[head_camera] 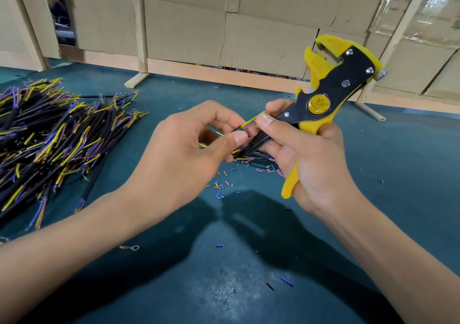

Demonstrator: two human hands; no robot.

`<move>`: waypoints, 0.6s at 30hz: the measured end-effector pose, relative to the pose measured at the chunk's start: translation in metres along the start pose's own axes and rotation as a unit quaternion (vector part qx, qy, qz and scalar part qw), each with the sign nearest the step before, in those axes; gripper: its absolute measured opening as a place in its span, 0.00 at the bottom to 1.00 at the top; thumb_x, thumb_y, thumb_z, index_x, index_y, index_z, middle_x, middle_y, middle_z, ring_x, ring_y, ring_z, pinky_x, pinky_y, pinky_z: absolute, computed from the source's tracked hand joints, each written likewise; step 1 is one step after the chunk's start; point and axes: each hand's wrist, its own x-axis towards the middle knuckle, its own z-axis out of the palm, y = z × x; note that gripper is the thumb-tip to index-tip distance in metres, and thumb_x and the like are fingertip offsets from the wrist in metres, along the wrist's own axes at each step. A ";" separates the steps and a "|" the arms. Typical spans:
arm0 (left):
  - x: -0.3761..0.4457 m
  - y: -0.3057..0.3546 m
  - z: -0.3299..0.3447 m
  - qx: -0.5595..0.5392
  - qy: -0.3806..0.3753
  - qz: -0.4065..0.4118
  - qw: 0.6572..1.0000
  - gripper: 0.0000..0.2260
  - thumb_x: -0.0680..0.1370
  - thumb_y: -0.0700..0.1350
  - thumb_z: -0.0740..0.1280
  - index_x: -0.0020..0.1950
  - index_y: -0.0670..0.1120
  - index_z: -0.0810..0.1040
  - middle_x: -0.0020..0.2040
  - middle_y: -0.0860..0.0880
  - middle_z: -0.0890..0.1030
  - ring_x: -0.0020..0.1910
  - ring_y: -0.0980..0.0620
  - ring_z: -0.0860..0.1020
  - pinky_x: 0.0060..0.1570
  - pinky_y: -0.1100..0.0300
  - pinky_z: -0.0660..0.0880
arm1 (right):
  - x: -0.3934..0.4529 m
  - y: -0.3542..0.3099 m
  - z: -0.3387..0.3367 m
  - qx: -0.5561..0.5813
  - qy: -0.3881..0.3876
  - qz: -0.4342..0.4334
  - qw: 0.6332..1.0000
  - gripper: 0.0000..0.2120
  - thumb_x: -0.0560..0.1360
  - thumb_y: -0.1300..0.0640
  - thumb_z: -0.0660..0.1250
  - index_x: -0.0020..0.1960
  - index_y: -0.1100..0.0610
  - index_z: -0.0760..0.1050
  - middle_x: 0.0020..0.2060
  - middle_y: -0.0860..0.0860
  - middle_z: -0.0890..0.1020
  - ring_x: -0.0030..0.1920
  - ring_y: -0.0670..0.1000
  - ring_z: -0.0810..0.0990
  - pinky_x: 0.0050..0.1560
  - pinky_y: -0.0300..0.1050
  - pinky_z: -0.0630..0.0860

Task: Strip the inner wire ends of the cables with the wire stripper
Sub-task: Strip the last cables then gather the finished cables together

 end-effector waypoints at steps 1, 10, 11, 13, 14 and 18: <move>0.000 0.001 -0.001 0.002 0.008 0.000 1.000 0.02 0.76 0.48 0.72 0.48 0.54 0.81 0.39 0.58 0.82 0.32 0.55 0.79 0.30 0.64 0.70 | 0.000 0.000 0.000 0.000 -0.005 0.000 1.000 0.08 0.70 0.67 0.71 0.49 0.64 0.77 0.36 0.59 0.81 0.40 0.62 0.82 0.47 0.60 0.82; -0.001 0.004 -0.004 0.147 0.070 0.116 0.980 0.06 0.80 0.41 0.70 0.53 0.52 0.81 0.43 0.55 0.78 0.36 0.53 0.74 0.38 0.65 0.69 | -0.004 0.007 0.003 0.006 -0.020 0.005 1.000 0.08 0.70 0.68 0.72 0.49 0.63 0.78 0.35 0.56 0.81 0.38 0.59 0.82 0.48 0.59 0.82; -0.001 0.003 -0.004 0.184 0.077 0.134 0.971 0.06 0.80 0.40 0.70 0.53 0.49 0.82 0.44 0.54 0.78 0.38 0.55 0.75 0.40 0.67 0.70 | -0.005 0.008 0.004 -0.005 -0.022 0.003 1.000 0.08 0.70 0.68 0.72 0.49 0.63 0.78 0.35 0.56 0.82 0.38 0.58 0.83 0.48 0.60 0.82; 0.000 0.001 -0.006 0.225 0.080 0.153 0.959 0.05 0.80 0.38 0.70 0.53 0.46 0.83 0.44 0.52 0.77 0.41 0.62 0.74 0.43 0.73 0.67 | -0.007 0.011 0.005 -0.032 -0.017 -0.001 0.999 0.08 0.70 0.67 0.73 0.49 0.61 0.79 0.35 0.55 0.83 0.38 0.58 0.84 0.51 0.62 0.82; 0.001 -0.001 -0.007 0.241 0.078 0.162 0.954 0.06 0.80 0.37 0.69 0.53 0.45 0.83 0.45 0.53 0.77 0.41 0.66 0.73 0.45 0.75 0.66 | -0.008 0.012 0.005 -0.043 -0.014 -0.004 0.999 0.08 0.70 0.66 0.73 0.48 0.60 0.79 0.35 0.55 0.83 0.39 0.59 0.84 0.51 0.62 0.82; 0.002 -0.005 -0.006 0.269 0.056 0.164 0.948 0.05 0.80 0.36 0.68 0.54 0.41 0.82 0.47 0.54 0.74 0.45 0.73 0.71 0.49 0.79 0.63 | -0.012 0.013 0.008 -0.091 0.000 -0.022 0.996 0.08 0.70 0.65 0.74 0.47 0.56 0.80 0.36 0.55 0.84 0.41 0.61 0.85 0.52 0.61 0.82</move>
